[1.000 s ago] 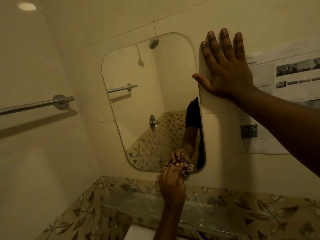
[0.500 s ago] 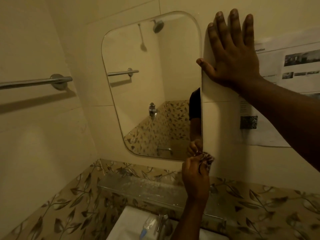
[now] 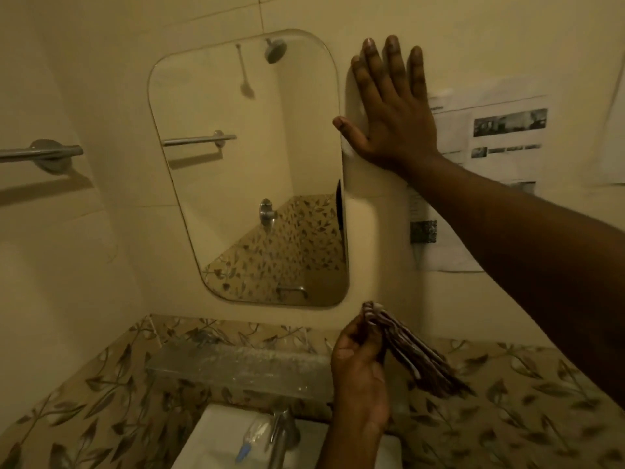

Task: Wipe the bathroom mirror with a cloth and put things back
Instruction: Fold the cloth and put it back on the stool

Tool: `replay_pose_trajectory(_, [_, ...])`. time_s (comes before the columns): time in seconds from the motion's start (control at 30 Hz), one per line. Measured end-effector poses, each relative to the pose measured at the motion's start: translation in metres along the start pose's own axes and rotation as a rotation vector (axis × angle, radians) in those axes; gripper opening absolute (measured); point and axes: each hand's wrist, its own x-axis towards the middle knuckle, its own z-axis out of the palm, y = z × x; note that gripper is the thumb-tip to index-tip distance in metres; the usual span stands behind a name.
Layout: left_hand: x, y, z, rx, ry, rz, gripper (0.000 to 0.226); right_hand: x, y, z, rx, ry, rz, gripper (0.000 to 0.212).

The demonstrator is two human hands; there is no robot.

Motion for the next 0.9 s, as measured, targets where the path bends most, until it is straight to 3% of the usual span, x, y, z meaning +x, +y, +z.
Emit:
replay_pose_trajectory(0.17, [-0.049,0.014,-0.009,-0.222,0.003,-0.44,0.036,-0.021,0.001,-0.016,0.218,0.103,-0.026,0.07])
replay_pose_trajectory(0.3, [-0.079,0.003,-0.016,-0.321,-0.033,-0.539,0.041,-0.091,-0.018,-0.074,0.447,0.207,-0.047,0.059])
replay_pose_trajectory(0.4, [-0.097,-0.016,-0.015,-0.181,-0.047,-0.598,0.04,-0.172,-0.044,-0.147,0.693,0.052,0.044,0.049])
replay_pose_trajectory(0.5, [-0.113,-0.034,-0.017,-0.233,-0.09,-0.72,0.042,-0.261,-0.056,-0.223,0.771,-0.268,0.325,0.041])
replay_pose_trajectory(0.57, [-0.123,-0.048,-0.025,-0.259,-0.089,-0.731,0.054,-0.314,-0.054,-0.26,0.822,-0.419,0.616,0.027])
replay_pose_trajectory(0.6, [-0.13,-0.054,-0.03,-0.241,-0.073,-0.721,0.064,-0.339,-0.053,-0.275,0.886,-0.471,0.809,0.017])
replay_pose_trajectory(0.67, [-0.144,-0.063,-0.042,-0.176,-0.065,-0.713,0.085,-0.382,-0.052,-0.298,1.041,-0.506,1.211,0.02])
replay_pose_trajectory(0.73, [-0.162,-0.073,-0.048,-0.092,-0.082,-0.737,0.091,-0.419,-0.052,-0.318,1.097,-0.528,1.533,0.022])
replay_pose_trajectory(0.8, [-0.178,-0.085,-0.051,0.021,-0.112,-0.777,0.077,-0.444,-0.054,-0.334,1.104,-0.575,1.704,0.025])
replay_pose_trajectory(0.9, [-0.193,-0.103,-0.057,0.143,-0.162,-0.873,0.061,-0.469,-0.062,-0.348,1.175,-0.65,1.802,0.031])
